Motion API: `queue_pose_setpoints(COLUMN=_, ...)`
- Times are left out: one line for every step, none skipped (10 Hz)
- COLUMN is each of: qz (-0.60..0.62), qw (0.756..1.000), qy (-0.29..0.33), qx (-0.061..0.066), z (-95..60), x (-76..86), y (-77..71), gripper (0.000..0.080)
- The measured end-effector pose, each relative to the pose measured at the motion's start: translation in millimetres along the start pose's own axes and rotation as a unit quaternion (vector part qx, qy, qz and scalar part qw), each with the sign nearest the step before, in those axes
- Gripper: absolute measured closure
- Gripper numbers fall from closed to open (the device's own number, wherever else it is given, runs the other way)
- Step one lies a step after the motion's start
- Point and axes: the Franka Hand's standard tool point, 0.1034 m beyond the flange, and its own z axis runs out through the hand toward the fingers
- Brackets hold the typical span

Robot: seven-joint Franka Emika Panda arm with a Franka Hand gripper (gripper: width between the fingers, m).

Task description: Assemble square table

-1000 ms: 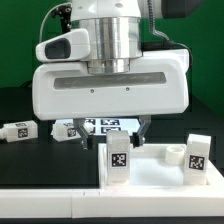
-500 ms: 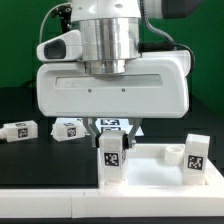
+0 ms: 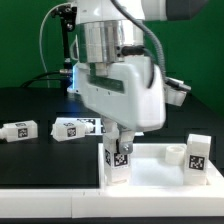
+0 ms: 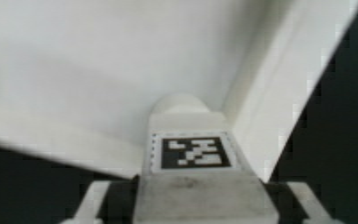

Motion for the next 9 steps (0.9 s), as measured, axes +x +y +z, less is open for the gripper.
queue_pose_setpoints(qz=0.056, qw=0.998, qy=-0.005, qx=0.005, z=0.5, x=-1.1, y=0.0, gripper=0.0515)
queue_pose_setpoints(qz=0.065, qw=0.998, qy=-0.006, qx=0.005, z=0.4, x=-1.1, y=0.0, gripper=0.0515)
queue_pose_setpoints(qz=0.071, qw=0.997, qy=-0.005, qx=0.004, z=0.5, x=-1.2, y=0.0, gripper=0.0515)
queue_pose_setpoints(qz=0.026, qw=1.000, qy=-0.004, qx=0.003, z=0.8, x=-1.3, y=0.3, gripper=0.0400)
queue_pose_setpoints(qz=-0.042, qw=0.999, qy=-0.003, qx=0.002, z=1.1, x=-2.2, y=0.5, gripper=0.0263)
queue_pose_setpoints(qz=-0.109, qw=0.994, qy=-0.003, qx=0.003, z=0.3, x=-1.0, y=-0.2, gripper=0.0263)
queue_pose_setpoints(qz=-0.222, qw=0.975, qy=0.000, qx=0.001, z=-1.1, x=-0.9, y=-1.8, gripper=0.0169)
queue_pose_setpoints(qz=-0.240, qw=0.971, qy=0.000, qx=0.001, z=-0.5, x=-0.9, y=-1.5, gripper=0.0155)
queue_pose_setpoints(qz=-0.278, qw=0.960, qy=0.001, qx=0.000, z=-0.4, x=-0.1, y=-1.1, gripper=0.0155)
